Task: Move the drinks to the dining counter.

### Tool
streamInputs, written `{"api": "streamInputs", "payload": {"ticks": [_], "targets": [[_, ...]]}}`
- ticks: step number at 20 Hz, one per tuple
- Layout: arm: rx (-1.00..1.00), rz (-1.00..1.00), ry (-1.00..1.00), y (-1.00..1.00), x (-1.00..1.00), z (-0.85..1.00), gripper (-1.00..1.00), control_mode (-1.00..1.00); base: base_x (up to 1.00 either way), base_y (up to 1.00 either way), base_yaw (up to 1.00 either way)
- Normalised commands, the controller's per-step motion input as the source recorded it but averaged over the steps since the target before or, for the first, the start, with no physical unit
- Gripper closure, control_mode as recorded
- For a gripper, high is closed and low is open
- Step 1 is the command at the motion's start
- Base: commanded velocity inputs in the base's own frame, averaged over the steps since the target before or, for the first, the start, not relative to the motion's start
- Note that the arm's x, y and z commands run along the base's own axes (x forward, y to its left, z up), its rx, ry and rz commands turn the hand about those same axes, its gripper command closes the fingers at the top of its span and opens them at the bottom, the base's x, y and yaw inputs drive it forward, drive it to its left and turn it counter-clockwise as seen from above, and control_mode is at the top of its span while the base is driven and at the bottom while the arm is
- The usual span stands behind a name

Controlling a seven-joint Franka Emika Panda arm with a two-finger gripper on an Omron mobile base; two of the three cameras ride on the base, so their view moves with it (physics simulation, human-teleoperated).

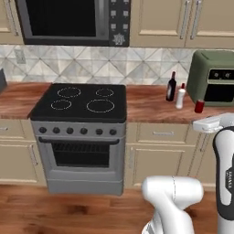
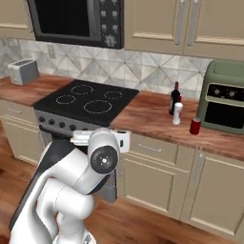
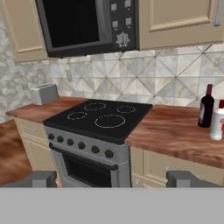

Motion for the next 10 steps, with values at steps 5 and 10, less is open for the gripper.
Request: {"api": "streamInputs", "payload": {"ticks": [5, 10], "targets": [[0.00, 0.00, 0.00, 0.00, 0.00, 0.00, -1.00, 1.00, 0.59, -0.41, -0.28], [0.00, 0.00, 0.00, 0.00, 0.00, 0.00, -1.00, 1.00, 0.55, -0.40, -0.26]]}}
